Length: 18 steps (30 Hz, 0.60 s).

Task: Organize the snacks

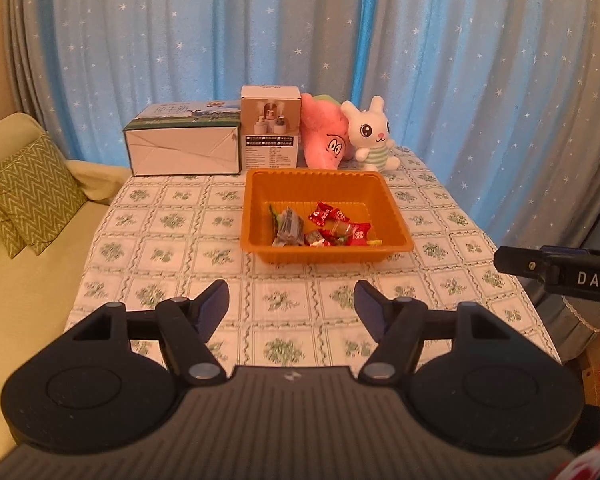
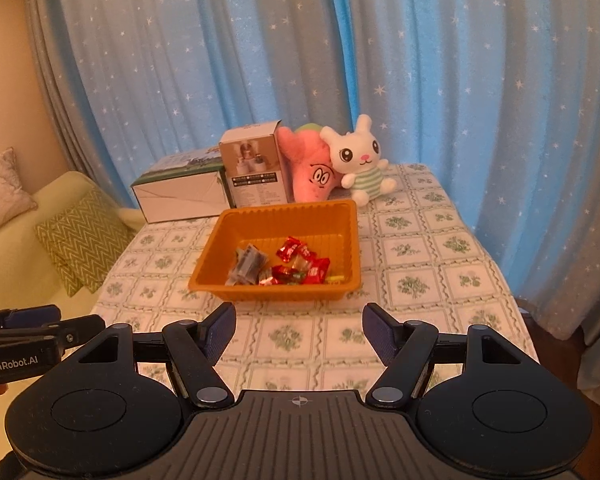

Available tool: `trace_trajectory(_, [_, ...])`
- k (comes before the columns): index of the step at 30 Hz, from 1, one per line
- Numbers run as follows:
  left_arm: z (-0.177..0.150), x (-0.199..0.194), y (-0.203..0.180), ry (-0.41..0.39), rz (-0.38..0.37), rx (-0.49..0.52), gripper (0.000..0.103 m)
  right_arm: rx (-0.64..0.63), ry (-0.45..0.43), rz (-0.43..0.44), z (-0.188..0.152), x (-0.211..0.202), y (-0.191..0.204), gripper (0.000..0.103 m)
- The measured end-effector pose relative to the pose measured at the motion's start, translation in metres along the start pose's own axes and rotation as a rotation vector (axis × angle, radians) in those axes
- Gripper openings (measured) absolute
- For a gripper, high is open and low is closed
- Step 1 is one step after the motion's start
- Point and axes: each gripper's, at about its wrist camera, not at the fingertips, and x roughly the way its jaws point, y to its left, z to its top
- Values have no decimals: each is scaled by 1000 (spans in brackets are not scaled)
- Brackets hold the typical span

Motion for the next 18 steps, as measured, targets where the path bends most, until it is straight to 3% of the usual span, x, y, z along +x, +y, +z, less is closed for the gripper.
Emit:
trace_trajectory(7, [-27,-31,0,-2,32,-8,66,-18,-9,-15,-31,-30,10,70])
trace_trajectory(18, [-38,-60,-4,-11,62,-20,66,-62,4,-46,-52,-67,15,70])
